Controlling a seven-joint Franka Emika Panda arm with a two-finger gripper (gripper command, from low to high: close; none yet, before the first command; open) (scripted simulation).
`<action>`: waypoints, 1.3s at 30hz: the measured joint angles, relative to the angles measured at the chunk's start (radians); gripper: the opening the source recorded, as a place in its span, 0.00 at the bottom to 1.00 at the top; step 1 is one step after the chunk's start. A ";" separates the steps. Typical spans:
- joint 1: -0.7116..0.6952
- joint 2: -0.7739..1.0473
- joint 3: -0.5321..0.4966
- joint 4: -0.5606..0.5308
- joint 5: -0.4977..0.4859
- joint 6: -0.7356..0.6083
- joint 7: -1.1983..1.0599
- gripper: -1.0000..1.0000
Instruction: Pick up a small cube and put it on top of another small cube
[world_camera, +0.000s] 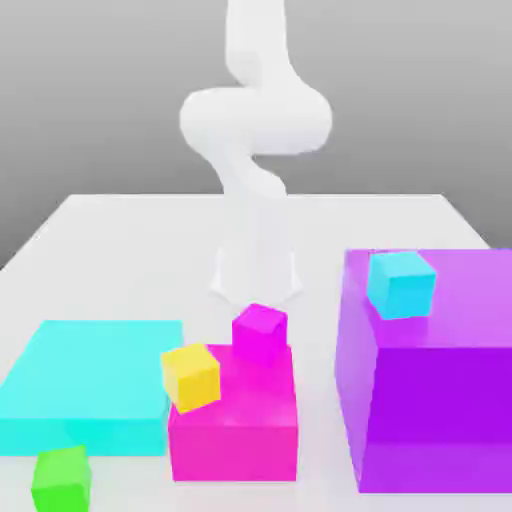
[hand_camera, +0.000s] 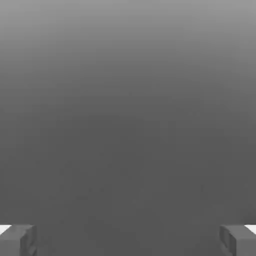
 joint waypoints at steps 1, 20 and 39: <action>0.011 0.039 -0.023 0.000 0.011 0.010 -0.029 0.50; 0.039 0.731 -0.298 0.002 0.275 0.180 -0.596 0.50; -0.132 1.223 -0.239 0.030 0.348 0.417 -0.864 0.00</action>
